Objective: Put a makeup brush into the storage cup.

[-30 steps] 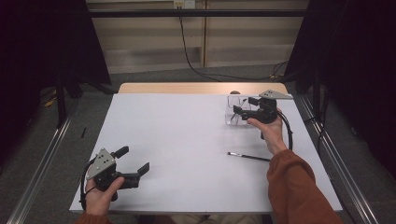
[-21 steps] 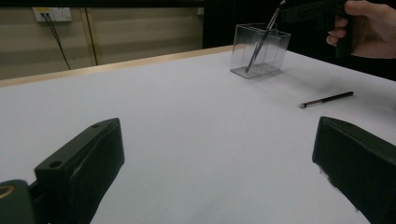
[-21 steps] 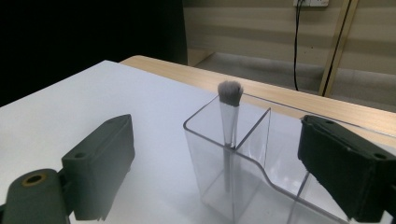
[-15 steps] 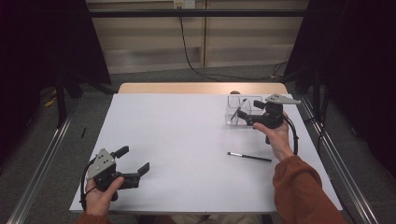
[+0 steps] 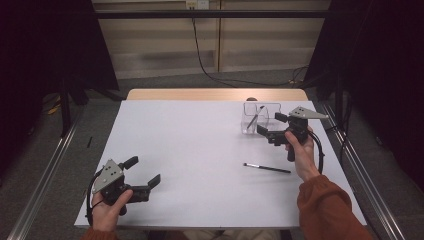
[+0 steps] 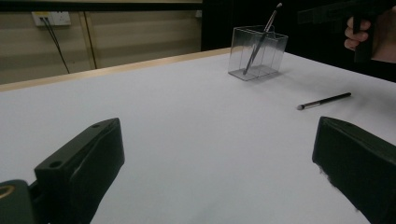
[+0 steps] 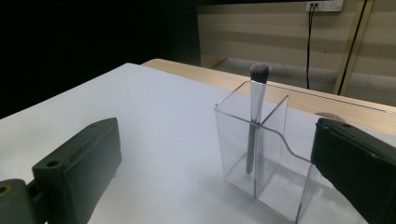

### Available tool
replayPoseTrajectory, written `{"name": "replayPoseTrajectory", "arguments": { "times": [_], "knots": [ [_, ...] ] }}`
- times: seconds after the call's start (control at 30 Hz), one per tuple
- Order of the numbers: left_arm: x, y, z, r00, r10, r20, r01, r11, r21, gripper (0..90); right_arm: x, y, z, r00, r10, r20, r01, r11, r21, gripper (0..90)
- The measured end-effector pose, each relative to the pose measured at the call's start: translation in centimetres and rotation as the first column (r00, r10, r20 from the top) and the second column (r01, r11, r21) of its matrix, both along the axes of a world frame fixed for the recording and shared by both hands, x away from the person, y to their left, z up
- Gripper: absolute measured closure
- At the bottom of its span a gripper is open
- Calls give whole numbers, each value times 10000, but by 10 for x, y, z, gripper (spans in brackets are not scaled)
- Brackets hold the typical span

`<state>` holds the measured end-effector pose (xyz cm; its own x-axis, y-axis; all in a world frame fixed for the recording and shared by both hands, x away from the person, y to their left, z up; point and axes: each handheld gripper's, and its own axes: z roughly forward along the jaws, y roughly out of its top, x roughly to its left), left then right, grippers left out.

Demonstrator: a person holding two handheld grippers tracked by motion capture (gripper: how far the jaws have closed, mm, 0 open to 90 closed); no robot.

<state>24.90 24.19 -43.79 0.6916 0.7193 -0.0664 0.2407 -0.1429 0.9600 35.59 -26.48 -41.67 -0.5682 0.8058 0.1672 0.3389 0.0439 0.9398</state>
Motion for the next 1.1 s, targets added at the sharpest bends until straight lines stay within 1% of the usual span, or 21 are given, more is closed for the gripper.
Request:
{"name": "replayPoseTrajectory", "arguments": {
  "times": [0.17, 0.2, 0.3, 0.37, 0.43, 0.7, 0.73, 0.77, 0.83, 0.87, 0.93, 1.0, 1.1],
  "knots": [
    [0, 0, 0, 10000, -20, 7, 20, 10000, -3, 22, -7, -2, 2, 10000, 83, 33, -83, 9998, 166, 13],
    [0, 0, 0, 10000, -18, 8, 18, 10000, -1, 22, -10, -3, 3, 9998, 106, 141, -109, 9998, 156, 13],
    [0, 0, 0, 10000, -24, 10, 24, 10000, -5, 22, -13, -3, 4, 9998, 117, 163, -120, 9997, 194, 13],
    [-1, 0, 0, 10000, -19, 12, 19, 10000, -27, 22, -17, -4, 4, 9997, 38, 239, -41, 9999, 158, 15],
    [0, -1, 0, 10000, -16, 5, 16, 10000, -32, 22, -21, -4, 3, 9996, 111, 254, -112, 9999, 43, 15],
    [-1, 0, 1, 10000, -6, 36, 6, 10000, -49, 22, -34, -6, 3, 9995, 98, 286, -98, 10000, 10, 15],
    [-1, 0, 1, 10000, -38, 38, 38, 10000, -75, 22, -35, -6, 3, 9992, 87, 390, -87, 10000, -1, 18],
    [-1, -1, 1, 10000, -39, 52, 40, 9999, -94, 22, -38, -7, 2, 9992, 23, 396, -21, 10000, -40, 22],
    [-1, -1, 1, 10000, -58, -6, 58, 9999, -118, 22, -42, -7, -1, 9994, 77, 336, -71, 9998, -192, 18],
    [-1, -2, 1, 10000, -31, 6, 32, 9999, -125, 22, -43, -7, -1, 9993, 89, 362, -83, 9998, -186, 18],
    [-1, -1, 1, 10000, -62, 78, 62, 10000, -6, 22, -46, -9, 0, 9993, 78, 379, -75, 9999, -88, 19],
    [-1, -1, 2, 10000, -31, 80, 31, 10000, -19, 22, -52, -11, 0, 9989, 7, 479, -5, 10000, -47, 22],
    [-1, -2, 1, 9999, -47, 95, 48, 10000, -53, 22, -56, -12, 0, 9989, 46, 462, -44, 10000, -40, 22]
  ]
}}
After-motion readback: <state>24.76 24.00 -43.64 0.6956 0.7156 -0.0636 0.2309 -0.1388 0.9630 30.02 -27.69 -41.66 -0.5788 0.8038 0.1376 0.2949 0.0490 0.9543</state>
